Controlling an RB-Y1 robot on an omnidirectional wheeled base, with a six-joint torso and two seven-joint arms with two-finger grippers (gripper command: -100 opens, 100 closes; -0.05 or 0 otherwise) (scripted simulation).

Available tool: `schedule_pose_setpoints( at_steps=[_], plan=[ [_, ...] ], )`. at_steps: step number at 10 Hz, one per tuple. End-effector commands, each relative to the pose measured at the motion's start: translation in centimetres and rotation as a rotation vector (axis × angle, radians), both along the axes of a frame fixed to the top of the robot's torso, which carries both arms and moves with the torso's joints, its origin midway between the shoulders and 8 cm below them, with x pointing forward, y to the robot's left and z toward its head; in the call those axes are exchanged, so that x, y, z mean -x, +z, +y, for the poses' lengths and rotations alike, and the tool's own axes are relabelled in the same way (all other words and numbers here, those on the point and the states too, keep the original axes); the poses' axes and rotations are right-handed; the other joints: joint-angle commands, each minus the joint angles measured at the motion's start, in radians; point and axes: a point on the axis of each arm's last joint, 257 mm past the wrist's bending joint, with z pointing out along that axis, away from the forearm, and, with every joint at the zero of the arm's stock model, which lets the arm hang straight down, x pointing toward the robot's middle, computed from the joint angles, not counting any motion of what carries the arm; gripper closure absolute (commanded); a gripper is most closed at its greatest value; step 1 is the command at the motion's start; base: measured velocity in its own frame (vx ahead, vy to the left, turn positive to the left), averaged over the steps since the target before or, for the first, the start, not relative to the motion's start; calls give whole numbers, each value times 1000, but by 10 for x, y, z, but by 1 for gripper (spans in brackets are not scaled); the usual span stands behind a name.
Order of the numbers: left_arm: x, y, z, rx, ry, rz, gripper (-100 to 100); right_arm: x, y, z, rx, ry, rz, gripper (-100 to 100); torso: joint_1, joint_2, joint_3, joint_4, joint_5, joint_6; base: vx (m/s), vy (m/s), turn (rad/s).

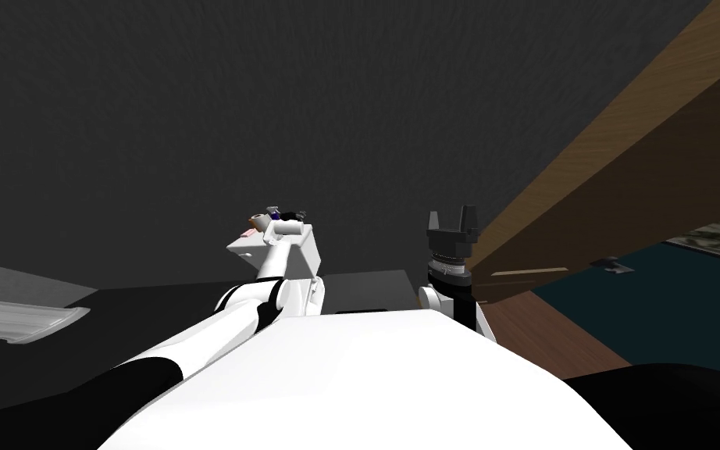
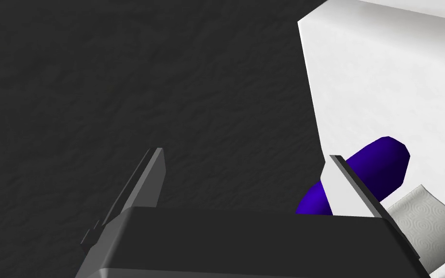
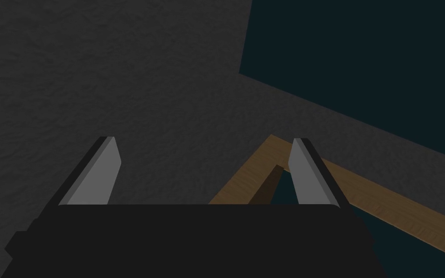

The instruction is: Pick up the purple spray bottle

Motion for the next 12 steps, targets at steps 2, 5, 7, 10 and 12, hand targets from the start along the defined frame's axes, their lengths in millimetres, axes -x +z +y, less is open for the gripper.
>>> schedule_pose_setpoints(
  at_steps=[2, 5, 7, 10, 12],
  plan=[
    [-5, -2, 6, 13, 29, 74, -100, 0, 0, 0, 0, 0, 0, 0, 0, 0, 0, 0, 0, 0, 3, 9, -31],
    [-5, -8, 12, 28, 55, 147, -100, 0, 0, 0, 0, 0, 0, 0, 0, 0, 0, 0, 0, 0, 5, 9, -16],
    [-5, -7, 16, 40, 77, 199, -100, 0, 0, 0, 0, 0, 0, 0, 1, 0, 0, 0, 0, 0, 9, 24, -26],
    [-3, -11, 21, 55, 99, 264, -100, 0, 0, 0, 0, 0, 0, 0, 1, -1, 0, 0, 0, 0, 12, 21, -14],
    [0, -11, 24, 70, 119, 320, -100, 0, 0, 0, 0, 0, 0, 0, 1, -1, 0, 0, 0, 0, 18, 24, -21]
  ],
)
